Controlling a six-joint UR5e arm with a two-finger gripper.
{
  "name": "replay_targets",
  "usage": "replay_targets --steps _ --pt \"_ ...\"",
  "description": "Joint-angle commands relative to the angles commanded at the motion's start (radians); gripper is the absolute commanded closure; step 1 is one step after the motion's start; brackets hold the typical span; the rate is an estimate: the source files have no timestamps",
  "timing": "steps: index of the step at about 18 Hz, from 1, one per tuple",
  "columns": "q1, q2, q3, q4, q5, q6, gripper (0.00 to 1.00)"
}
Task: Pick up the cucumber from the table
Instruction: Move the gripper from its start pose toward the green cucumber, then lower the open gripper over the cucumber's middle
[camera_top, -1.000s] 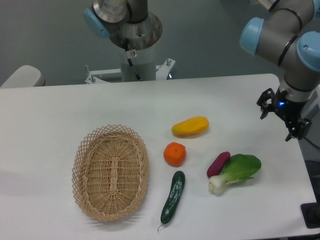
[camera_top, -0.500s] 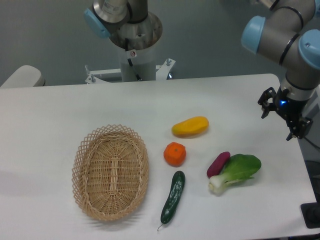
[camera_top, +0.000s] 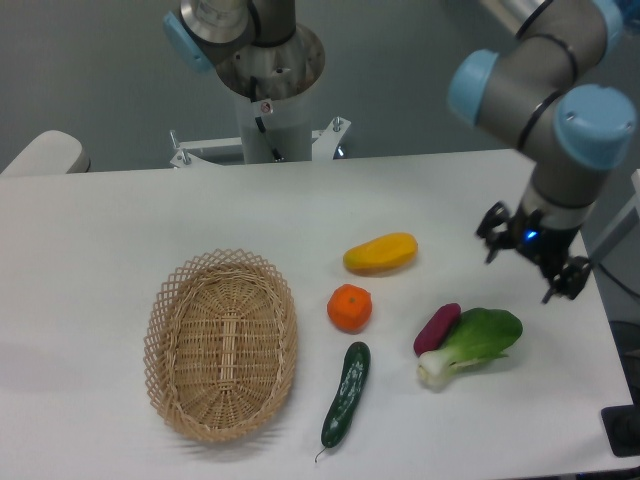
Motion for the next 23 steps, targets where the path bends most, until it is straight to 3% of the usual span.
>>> replay_targets --steps 4,7,11,18,23 --pt "-0.081 -0.041 -0.023 0.04 -0.002 -0.241 0.0" --pt "-0.129 -0.069 -0.073 0.146 0.005 -0.323 0.0" --pt "-0.172 -0.083 -0.13 0.23 0.009 -0.331 0.0" --pt "-0.204 -0.123 -0.15 0.25 0.008 -0.325 0.0" --pt "-0.21 -0.147 -0.156 0.311 0.018 -0.317 0.0"
